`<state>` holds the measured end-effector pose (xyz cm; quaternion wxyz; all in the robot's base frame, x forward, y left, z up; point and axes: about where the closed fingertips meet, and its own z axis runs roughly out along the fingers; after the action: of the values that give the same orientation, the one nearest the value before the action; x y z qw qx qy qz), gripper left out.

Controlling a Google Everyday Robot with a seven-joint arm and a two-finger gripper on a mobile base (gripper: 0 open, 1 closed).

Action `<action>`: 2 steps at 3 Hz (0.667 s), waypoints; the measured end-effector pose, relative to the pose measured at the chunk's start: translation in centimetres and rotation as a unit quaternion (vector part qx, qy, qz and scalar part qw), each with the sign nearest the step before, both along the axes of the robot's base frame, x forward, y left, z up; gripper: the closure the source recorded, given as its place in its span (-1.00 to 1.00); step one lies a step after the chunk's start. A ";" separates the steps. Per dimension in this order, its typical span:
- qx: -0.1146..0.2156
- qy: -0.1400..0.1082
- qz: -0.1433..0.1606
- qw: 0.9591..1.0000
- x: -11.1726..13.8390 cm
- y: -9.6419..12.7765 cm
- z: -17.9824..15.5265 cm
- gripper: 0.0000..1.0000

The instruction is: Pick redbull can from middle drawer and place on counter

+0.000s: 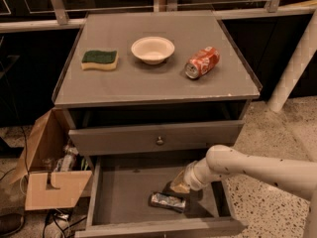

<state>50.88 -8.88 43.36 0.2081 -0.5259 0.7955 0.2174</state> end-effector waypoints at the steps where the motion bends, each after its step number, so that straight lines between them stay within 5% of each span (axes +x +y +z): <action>1: 0.000 0.000 0.000 1.000 0.0 0.0 0.0 -0.78; 2: 0.000 0.001 -0.002 1.000 -0.3 0.9 -0.6 -1.00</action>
Offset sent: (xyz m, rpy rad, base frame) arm 0.0000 0.0000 0.0000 0.0000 0.0000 0.0000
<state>50.62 -8.03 42.72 0.2075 -0.5243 0.7966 0.2181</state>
